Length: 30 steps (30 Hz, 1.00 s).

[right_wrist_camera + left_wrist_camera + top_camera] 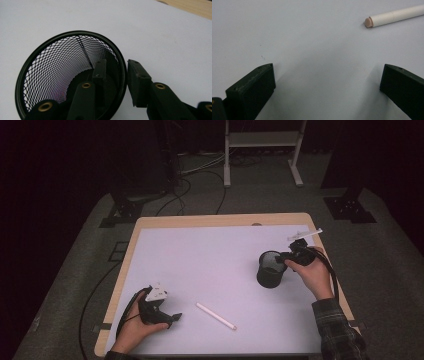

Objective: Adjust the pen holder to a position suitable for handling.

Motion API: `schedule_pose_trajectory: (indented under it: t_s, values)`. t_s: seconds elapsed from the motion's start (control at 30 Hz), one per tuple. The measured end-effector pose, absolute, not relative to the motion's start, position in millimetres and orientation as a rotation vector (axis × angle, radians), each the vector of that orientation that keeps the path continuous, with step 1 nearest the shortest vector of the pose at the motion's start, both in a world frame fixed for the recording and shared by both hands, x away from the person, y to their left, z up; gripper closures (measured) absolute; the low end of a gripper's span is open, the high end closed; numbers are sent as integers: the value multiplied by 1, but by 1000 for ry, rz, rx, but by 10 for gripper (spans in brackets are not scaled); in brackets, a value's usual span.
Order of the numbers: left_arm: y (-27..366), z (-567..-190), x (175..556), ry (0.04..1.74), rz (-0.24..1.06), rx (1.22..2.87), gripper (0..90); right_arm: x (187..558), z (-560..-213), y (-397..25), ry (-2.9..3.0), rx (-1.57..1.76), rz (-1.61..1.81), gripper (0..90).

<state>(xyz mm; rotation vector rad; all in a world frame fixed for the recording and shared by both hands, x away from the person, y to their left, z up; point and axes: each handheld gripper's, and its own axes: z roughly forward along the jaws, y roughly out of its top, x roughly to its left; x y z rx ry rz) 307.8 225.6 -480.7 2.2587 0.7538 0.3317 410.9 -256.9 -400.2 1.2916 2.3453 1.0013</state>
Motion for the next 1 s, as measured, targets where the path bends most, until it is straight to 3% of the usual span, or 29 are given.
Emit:
schedule_pose_trajectory:
  t_s: [0.37, 1.0]
  values:
    - [226, -481, 308, 754, 332, 2259, 0, 415, -403, -254, 2366, 1314, 959, 786]
    - [226, -481, 308, 753, 332, 2259, 0, 408, -395, -255, 2373, 1325, 1006, 810]
